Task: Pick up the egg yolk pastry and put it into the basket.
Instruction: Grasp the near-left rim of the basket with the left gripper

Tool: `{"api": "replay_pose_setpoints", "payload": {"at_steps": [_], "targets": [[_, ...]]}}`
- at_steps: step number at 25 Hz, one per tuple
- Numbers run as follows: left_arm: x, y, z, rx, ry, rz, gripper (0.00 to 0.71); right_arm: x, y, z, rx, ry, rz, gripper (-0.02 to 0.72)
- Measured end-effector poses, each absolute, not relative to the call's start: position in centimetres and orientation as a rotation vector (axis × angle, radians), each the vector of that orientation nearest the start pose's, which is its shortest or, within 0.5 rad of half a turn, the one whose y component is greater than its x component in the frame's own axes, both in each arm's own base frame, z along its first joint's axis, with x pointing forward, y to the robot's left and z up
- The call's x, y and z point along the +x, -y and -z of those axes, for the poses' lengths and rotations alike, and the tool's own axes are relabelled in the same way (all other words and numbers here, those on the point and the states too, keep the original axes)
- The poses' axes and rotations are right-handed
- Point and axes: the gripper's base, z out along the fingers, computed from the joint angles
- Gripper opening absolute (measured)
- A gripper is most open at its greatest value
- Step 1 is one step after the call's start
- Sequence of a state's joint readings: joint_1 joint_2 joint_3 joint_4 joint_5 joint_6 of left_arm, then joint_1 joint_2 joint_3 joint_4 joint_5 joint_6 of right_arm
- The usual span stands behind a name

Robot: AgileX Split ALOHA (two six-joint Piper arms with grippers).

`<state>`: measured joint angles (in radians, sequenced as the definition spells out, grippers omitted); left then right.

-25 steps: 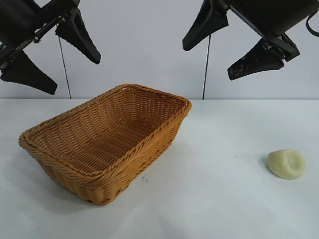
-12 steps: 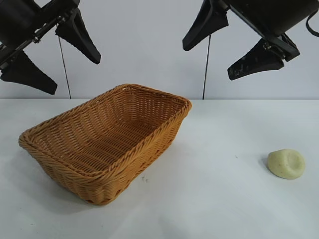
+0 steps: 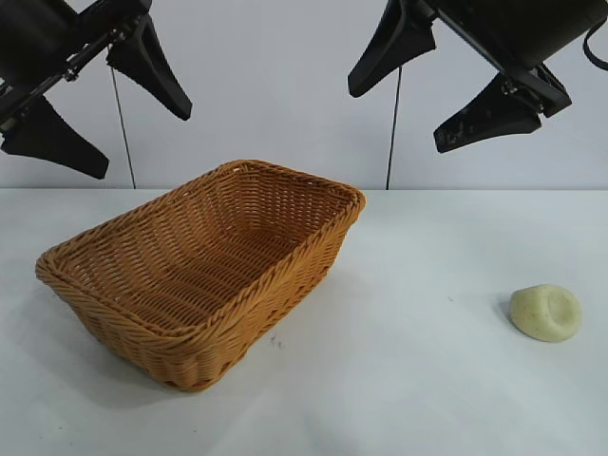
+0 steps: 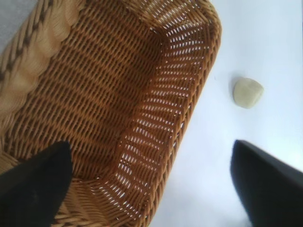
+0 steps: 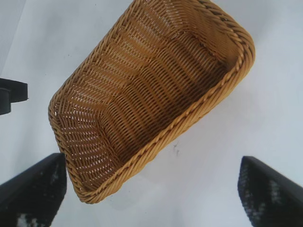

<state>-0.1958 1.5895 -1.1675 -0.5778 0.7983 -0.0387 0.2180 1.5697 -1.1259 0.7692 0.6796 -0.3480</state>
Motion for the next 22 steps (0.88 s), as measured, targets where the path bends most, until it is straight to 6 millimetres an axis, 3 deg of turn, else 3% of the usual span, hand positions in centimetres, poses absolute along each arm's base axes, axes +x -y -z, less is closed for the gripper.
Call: {"api": "replay_pose_setpoints", "payload": {"at_steps": [4,8,11,16,22], "targets": [[29.7,8.9,-27.6,-0.354,-2.671,0.667,0.696,31.6,-11.1,-27.5,-0.105,-2.485,-0.778,0.676],[26.7,9.8,-27.3,-0.464,-2.698,0.649,0.696,31.7,-11.1,-27.5,-0.105,-2.484,-0.777,0.676],[25.5,10.5,-26.6,-0.604,-2.684,0.634,0.696,31.7,-11.1,-27.5,-0.105,-2.484,-0.777,0.676],[25.6,9.9,-25.1,-0.921,-2.607,0.565,0.696,31.7,-11.1,-27.5,-0.104,-2.484,-0.777,0.676],[26.8,10.1,-23.2,-1.044,-2.586,0.541,0.696,31.7,-11.1,-27.5,-0.104,-2.483,-0.777,0.676]]}}
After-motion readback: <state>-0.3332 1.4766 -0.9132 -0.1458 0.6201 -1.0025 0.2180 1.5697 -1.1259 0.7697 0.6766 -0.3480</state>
